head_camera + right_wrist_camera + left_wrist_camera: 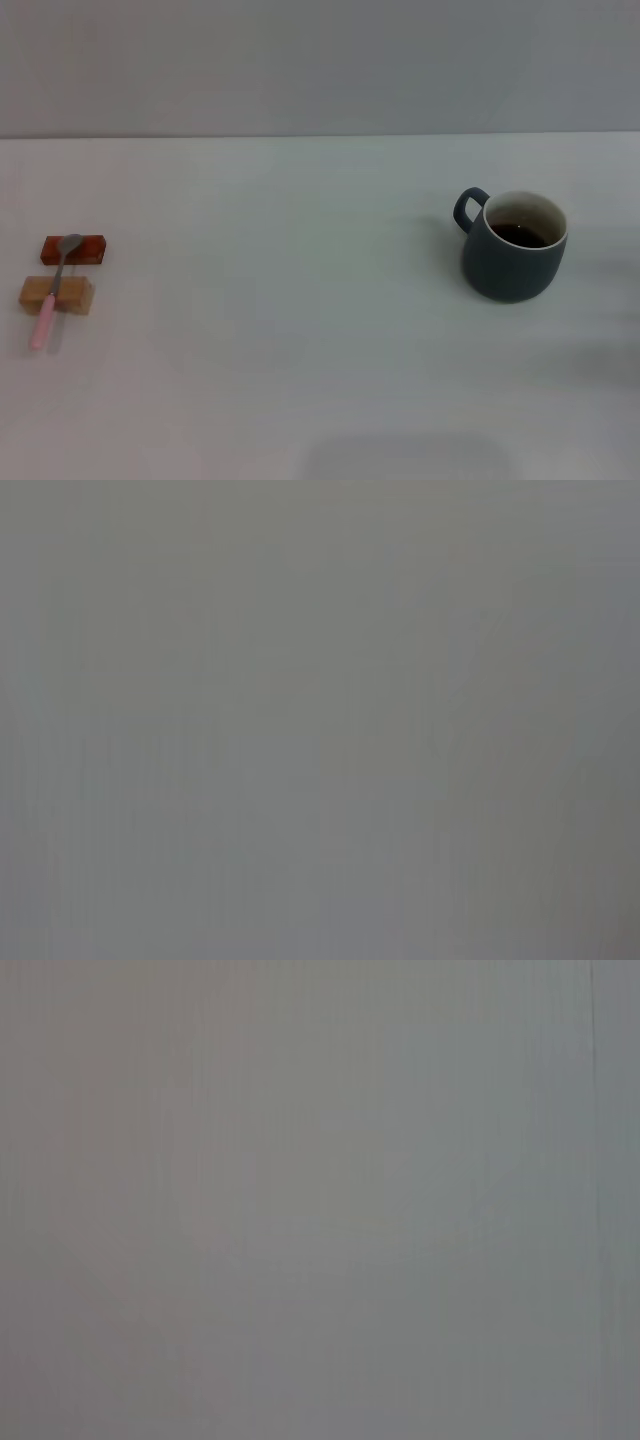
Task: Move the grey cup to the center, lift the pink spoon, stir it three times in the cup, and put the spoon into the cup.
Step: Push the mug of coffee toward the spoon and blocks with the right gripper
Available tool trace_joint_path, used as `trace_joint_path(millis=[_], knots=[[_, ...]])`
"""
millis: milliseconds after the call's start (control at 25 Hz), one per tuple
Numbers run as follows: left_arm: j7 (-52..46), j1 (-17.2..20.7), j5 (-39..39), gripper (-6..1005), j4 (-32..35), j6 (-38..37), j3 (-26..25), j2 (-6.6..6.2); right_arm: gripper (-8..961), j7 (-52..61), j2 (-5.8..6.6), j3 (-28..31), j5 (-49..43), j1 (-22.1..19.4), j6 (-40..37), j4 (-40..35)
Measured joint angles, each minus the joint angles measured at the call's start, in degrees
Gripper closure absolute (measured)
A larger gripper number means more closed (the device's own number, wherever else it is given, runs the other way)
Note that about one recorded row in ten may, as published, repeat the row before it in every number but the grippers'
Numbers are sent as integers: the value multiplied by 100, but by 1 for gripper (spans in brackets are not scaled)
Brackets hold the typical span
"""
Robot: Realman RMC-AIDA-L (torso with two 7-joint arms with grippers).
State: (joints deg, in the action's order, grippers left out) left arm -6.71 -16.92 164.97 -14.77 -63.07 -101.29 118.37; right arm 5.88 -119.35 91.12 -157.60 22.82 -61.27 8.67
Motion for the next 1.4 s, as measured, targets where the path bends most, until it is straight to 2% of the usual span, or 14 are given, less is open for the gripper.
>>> trace_joint_path(millis=[360,440,760,1000,1400], knots=[[-3,38,0,158,-8,-12,-6,0,900,1,58,-329,-7,53,671,28],[-4,46,0,158,-8,-22,-5,-1,918,1,90,-536,-29,147,1035,33],[-41,133,1,159,-14,-213,-5,2,917,1,129,-814,-424,336,1542,96],[-207,215,0,159,-90,-269,-7,-1,917,31,145,-897,-944,356,1978,447],[-163,183,-8,159,-108,-186,-51,-12,918,45,153,-1410,-960,413,2304,838]])
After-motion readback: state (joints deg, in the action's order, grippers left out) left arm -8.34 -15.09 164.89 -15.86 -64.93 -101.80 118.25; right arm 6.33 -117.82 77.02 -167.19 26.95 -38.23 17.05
